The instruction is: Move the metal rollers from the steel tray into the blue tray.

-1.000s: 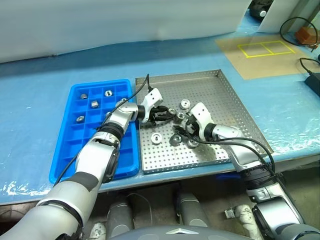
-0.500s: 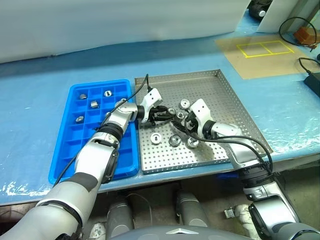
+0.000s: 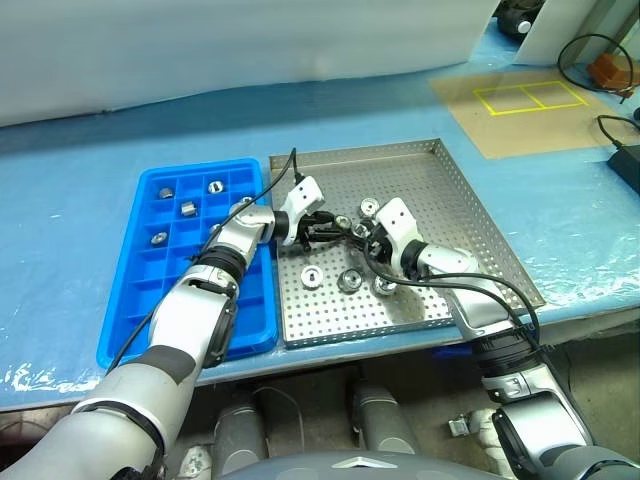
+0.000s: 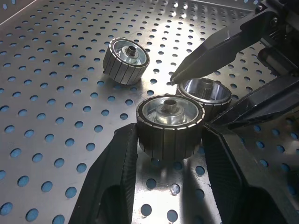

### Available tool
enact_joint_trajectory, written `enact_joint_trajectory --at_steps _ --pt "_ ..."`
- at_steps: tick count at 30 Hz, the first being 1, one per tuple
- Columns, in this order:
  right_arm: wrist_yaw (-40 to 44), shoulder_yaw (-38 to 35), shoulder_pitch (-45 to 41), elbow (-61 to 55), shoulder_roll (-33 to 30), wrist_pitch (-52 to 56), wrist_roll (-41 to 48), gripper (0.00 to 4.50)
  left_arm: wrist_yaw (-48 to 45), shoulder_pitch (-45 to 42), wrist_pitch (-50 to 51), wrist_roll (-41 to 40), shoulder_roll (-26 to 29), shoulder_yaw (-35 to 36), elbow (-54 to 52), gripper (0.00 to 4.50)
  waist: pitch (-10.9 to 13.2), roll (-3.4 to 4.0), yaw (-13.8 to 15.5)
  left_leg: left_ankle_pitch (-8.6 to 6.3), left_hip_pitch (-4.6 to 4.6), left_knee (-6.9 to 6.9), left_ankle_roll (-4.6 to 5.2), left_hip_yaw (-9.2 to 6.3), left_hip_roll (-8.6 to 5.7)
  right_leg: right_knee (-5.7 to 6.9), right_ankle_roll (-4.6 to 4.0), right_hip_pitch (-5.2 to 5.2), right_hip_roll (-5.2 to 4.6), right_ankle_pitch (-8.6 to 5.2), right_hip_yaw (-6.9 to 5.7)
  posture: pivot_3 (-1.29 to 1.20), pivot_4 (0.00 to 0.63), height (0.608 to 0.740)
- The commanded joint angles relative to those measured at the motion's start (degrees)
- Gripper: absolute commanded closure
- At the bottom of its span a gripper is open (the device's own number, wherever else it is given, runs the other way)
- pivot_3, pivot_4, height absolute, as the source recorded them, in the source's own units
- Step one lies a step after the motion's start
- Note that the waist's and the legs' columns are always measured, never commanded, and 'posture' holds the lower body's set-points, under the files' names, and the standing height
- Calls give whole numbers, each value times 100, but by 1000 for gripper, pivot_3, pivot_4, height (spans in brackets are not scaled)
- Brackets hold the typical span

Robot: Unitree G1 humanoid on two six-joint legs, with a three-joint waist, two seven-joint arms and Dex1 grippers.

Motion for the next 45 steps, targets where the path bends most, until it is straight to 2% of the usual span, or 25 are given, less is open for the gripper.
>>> enact_joint_trajectory --at_steps 1,5,12,21,30,34,37,40,42,45 --pt "-57 -1 -3 -65 28 -101 -105 2807 -18 209 15 -38 21 -6 135 2661 0 0 -1 0 1 -1 0 0 0 0 1 0 0 0 1 -521 150 740" --pt "67 -30 -15 -242 -15 -29 -42 2807 -12 159 52 -174 41 125 91 2661 0 0 -1 1 2 -4 -2 0 0 0 6 -1 1 -3 1 -519 150 740" --pt "186 265 -14 -360 -449 -483 -590 2807 -212 55 346 -385 137 280 51 2661 0 0 1 2 0 -13 -3 3 0 -2 2 -6 1 -1 2 -515 150 740" --pt "-526 807 -45 -263 -1379 -2472 -2421 2807 -289 -6 806 -624 114 380 35 2661 2 -3 4 3 -11 -26 -5 4 -5 -13 5 -13 1 -3 5 -517 150 740" --pt "-2037 960 -12 431 -1874 -3891 -4052 2807 -255 -9 956 -750 137 370 -27 2661 3 -6 0 -2 -31 -30 4 4 -13 -39 3 -14 -1 -2 3 -515 150 740" --pt "-3543 1050 -100 740 -2149 -4294 -5286 2807 -226 -49 1056 -856 160 412 -14 2661 5 -9 -4 -3 -38 -30 7 4 -14 -49 4 -15 0 -1 1 -512 150 740" --pt "-4348 975 -48 928 -2299 -4336 -5679 2807 -224 -63 1106 -890 201 422 -20 2661 7 -12 -56 -7 -39 -29 13 5 -23 -57 10 -13 0 3 2 -509 150 740" --pt "-4808 799 59 1043 -2478 -4357 -5784 2807 -211 -61 1101 -865 275 418 -24 2661 8 -13 -144 -8 -40 -28 14 5 -22 -64 20 -11 2 9 1 -505 150 740" --pt "-4831 654 135 1115 -2537 -4417 -5613 2807 -210 -54 1093 -857 321 422 -22 2661 8 -14 -174 -9 -41 -28 15 5 -21 -65 23 -11 3 10 -1 -503 150 740" --pt "-3799 180 343 1091 -2252 -4351 -4085 2807 -261 19 1027 -789 391 361 -31 2661 9 -14 -249 -12 -44 -21 21 5 -21 -64 27 -11 2 12 -5 -504 150 740"
